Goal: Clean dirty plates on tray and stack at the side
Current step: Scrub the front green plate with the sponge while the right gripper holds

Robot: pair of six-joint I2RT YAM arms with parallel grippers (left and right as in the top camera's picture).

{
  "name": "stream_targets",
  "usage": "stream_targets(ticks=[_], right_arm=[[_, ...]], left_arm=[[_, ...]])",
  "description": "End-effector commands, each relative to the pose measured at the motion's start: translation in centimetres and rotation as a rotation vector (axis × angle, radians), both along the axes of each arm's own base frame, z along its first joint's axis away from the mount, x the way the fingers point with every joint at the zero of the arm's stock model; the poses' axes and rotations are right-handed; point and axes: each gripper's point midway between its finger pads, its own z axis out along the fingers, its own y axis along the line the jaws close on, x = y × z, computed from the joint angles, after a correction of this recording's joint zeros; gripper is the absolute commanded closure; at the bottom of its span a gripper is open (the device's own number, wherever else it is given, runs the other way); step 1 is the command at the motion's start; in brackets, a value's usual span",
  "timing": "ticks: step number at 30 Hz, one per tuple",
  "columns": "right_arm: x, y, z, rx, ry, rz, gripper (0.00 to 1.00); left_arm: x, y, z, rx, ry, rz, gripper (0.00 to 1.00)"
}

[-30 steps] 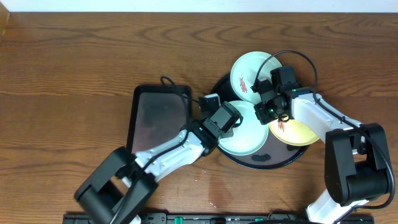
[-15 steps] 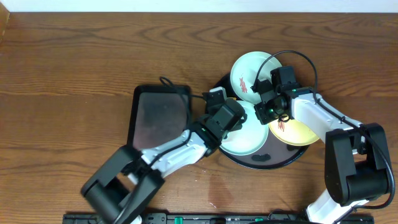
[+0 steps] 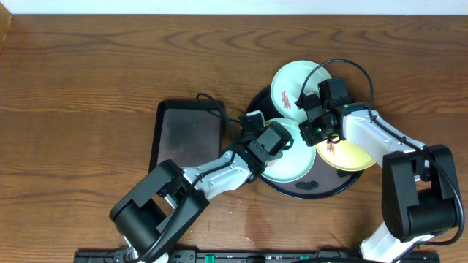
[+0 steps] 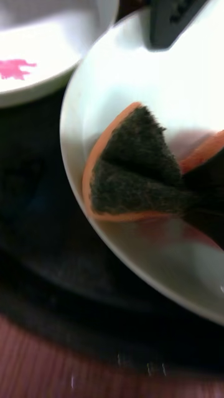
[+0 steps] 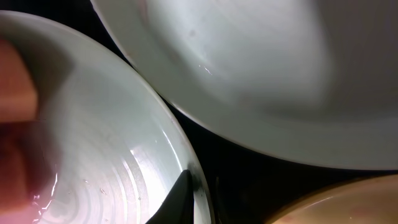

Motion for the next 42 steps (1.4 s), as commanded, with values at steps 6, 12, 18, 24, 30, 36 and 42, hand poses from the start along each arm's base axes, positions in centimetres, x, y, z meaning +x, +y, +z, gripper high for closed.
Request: stream_targets(ticks=[6,12,18,24,30,36,42], right_arm=[[-0.4,-0.2,-0.3,-0.014,0.013,-0.001,0.91],[-0.3,-0.1,-0.2,-0.012,0.009,-0.001,0.91],[-0.3,-0.1,-0.1,-0.012,0.011,-0.002,0.91],[-0.3,-0.1,-0.1,-0.011,0.013,-0.008,0.92],[-0.3,-0.1,-0.1,-0.011,0.013,-0.008,0.95],[-0.3,-0.1,-0.1,-0.011,0.013,-0.008,0.97],[-0.4,-0.2,-0.2,-0.016,0.017,-0.010,0.97]], left_arm=[[0.7,4.0,3.9,0.168,-0.124,0.027,0.92],[0.8,2.1,6.5,0.059,-0.165,0.004,0.92],[0.1,-0.8,5.4,-0.137,-0.074,0.057,0.93],[-1.3,-2.1,1.8,-0.139,0.012,0.062,0.93],[-2.8,-3.5,-1.0,-0.133,0.072,0.007,0.93],[-2.5,-0.9,-1.7,0.016,0.039,0.010,0.92],[-2.1,3.2,-1.2,0.193,-0.007,0.079,0.92]])
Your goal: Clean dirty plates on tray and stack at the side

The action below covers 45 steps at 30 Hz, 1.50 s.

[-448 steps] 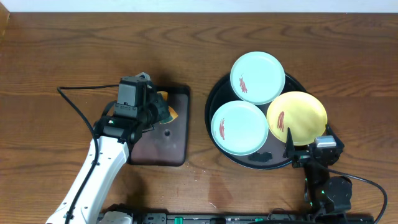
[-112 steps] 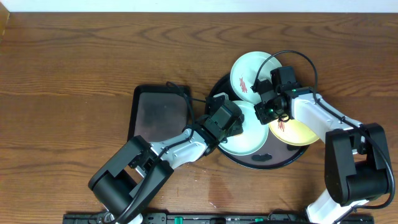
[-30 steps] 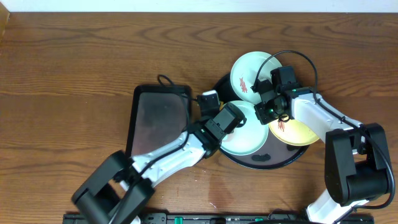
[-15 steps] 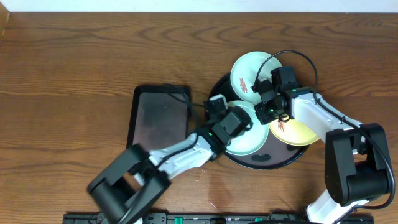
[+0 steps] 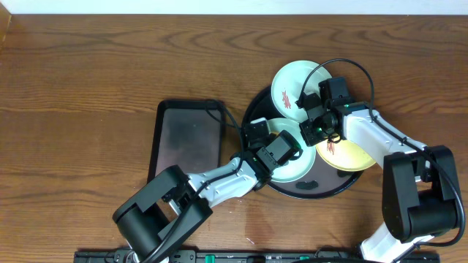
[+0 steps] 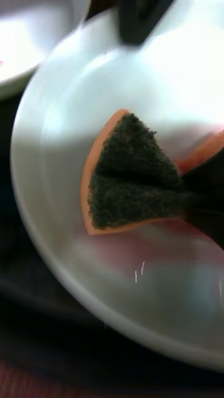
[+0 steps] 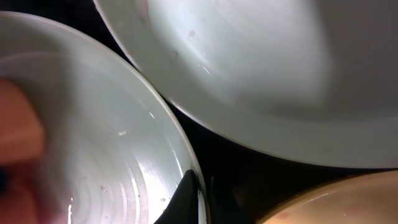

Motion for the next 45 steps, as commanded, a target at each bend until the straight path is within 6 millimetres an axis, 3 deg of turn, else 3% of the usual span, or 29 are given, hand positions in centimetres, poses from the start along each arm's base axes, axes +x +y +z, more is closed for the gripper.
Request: stream_targets(ticks=[1,7,12,18,21,25,32,39,45], right_arm=[[-0.4,-0.2,-0.4,-0.018,0.018,-0.009,0.97],[-0.4,-0.2,-0.3,-0.017,0.017,-0.013,0.99],[-0.1,-0.1,0.4,-0.013,0.026,-0.019,0.99],[0.6,1.4,3.3,0.065,0.006,-0.003,0.99],[1.0,1.7,5.2,0.076,-0.027,-0.006,0.99],[1.4,1.4,8.1,0.030,-0.097,-0.008,0.99],[2.2,-0.6,13.9,-0.221,-0.332,-0.079,0.99],[2.2,-0.5,19.6,-0.447,-0.586,-0.098,0.99],[1.8,1.3,23.4,-0.663,-0.758,0.035,0.99]], left_arm=[[0.2,4.3,-0.7,0.183,-0.037,0.052,0.93],[1.2,7.1,3.6,0.278,-0.162,0.118,0.92],[1.7,6.6,9.2,0.202,-0.264,0.083,0.92],[0.9,7.6,15.7,0.077,-0.356,0.107,0.93],[0.4,9.2,17.7,0.074,-0.377,0.113,0.92],[-0.3,12.7,18.1,0.125,-0.341,0.159,0.93],[-1.4,18.0,15.8,0.260,-0.198,0.227,0.93],[-1.6,18.8,14.1,0.209,-0.056,0.150,0.92],[-1.8,20.4,13.5,0.229,-0.010,0.159,0.93]])
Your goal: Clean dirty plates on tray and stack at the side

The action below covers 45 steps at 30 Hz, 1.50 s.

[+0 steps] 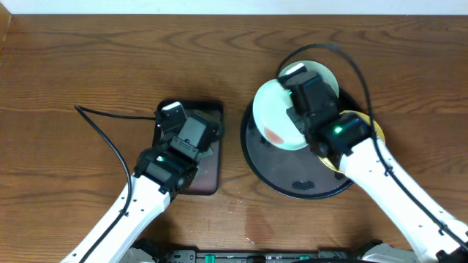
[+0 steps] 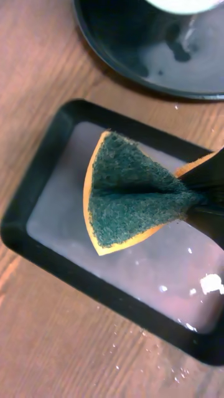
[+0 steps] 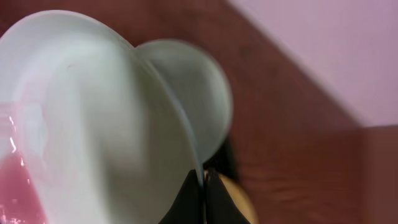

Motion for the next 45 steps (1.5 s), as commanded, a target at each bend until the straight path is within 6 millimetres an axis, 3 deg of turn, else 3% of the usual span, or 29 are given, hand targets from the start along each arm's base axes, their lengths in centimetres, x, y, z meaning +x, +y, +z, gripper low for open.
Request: stream_targets(ticks=[1,6,11,21,26,31,34,37,42,45], right_arm=[[0.1,-0.8,4.2,-0.224,-0.144,-0.014,0.99],[-0.2,0.8,6.7,-0.419,-0.226,0.060,0.99],[-0.2,1.2,8.8,-0.499,-0.293,0.048,0.99],[0.0,1.2,9.0,-0.484,-0.307,0.035,0.99],[0.9,0.1,7.2,-0.344,-0.259,0.017,0.99],[3.0,-2.0,2.6,0.135,-0.076,-0.001,0.99],[3.9,-5.1,0.6,0.451,0.055,-0.043,0.99],[4.9,-10.6,-0.5,0.623,0.075,-0.214,0.99],[5.2,-21.3,-3.8,0.728,0.058,-0.553,0.99],[4.7,-26.3,-6.7,0.778,0.064,-0.726,0.99]], left_arm=[[-0.4,0.5,-0.4,0.009,0.039,-0.025,0.93],[-1.0,1.4,-0.9,0.027,0.074,-0.007,0.92],[-1.4,1.6,-1.1,0.036,0.091,-0.006,0.92],[-1.4,1.6,-1.1,0.036,0.091,-0.006,0.93],[-1.4,1.6,-1.1,0.037,0.093,-0.006,0.93],[-1.5,1.7,-1.2,0.038,0.096,-0.006,0.93],[-1.5,1.7,-1.2,0.038,0.096,-0.006,0.93],[-1.5,1.7,-1.2,0.038,0.096,-0.006,0.92],[-1.5,1.7,-1.2,0.038,0.096,-0.006,0.92],[-1.4,1.6,-1.2,0.034,0.094,0.000,0.92]])
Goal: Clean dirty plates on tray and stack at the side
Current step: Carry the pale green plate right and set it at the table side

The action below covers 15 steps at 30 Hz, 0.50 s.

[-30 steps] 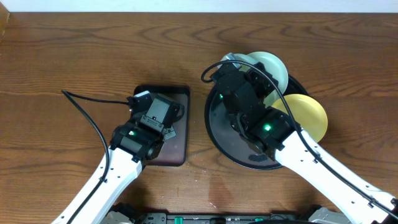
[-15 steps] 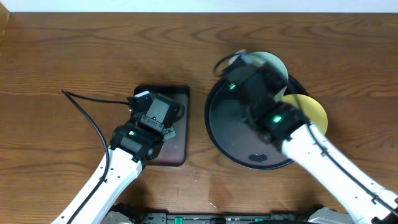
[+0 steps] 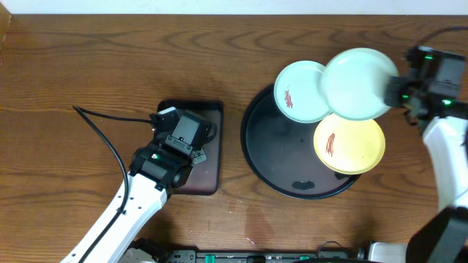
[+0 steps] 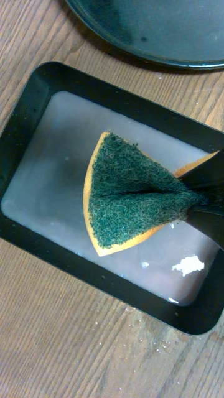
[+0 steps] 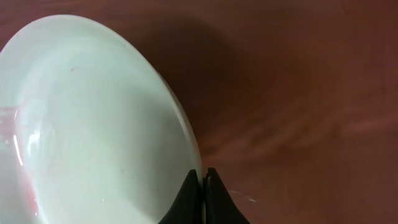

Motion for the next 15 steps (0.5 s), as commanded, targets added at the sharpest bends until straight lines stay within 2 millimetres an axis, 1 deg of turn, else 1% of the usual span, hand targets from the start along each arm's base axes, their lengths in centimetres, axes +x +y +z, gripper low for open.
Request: stream_targets(ticks=[1,4,6,9,11,12,13,15], right_arm=[[-0.1,-4.3,-3.1,0.177,0.025,-0.200,0.99],[-0.3,-7.7,-6.4,0.221,0.051,-0.315,0.99],[-0.4,-9.4,-8.3,0.235,0.063,-0.354,0.99],[-0.6,-10.7,-10.4,0.246,0.081,-0.382,0.99],[-0.5,-11.2,-11.1,0.247,0.083,-0.391,0.99],[-0.5,-11.3,-11.1,0.246,0.078,-0.392,0.96],[-0.3,-11.4,-11.0,0.243,0.070,-0.391,0.89],[0.3,-11.4,-10.1,0.247,0.033,-0.375,0.72]], left_arm=[[-0.1,0.3,-0.1,0.007,0.001,0.007,0.92],[-0.1,0.3,-0.1,0.007,0.001,0.007,0.93],[-0.1,0.3,-0.1,0.007,0.002,0.006,0.92],[-0.1,0.3,-0.1,0.007,0.001,0.006,0.93],[0.0,0.3,0.0,0.006,-0.001,0.006,0.93],[0.0,0.3,0.0,0.005,-0.002,0.006,0.92],[0.1,0.2,0.0,0.004,-0.005,0.007,0.93],[0.1,0.2,0.0,0.003,-0.007,0.006,0.92]])
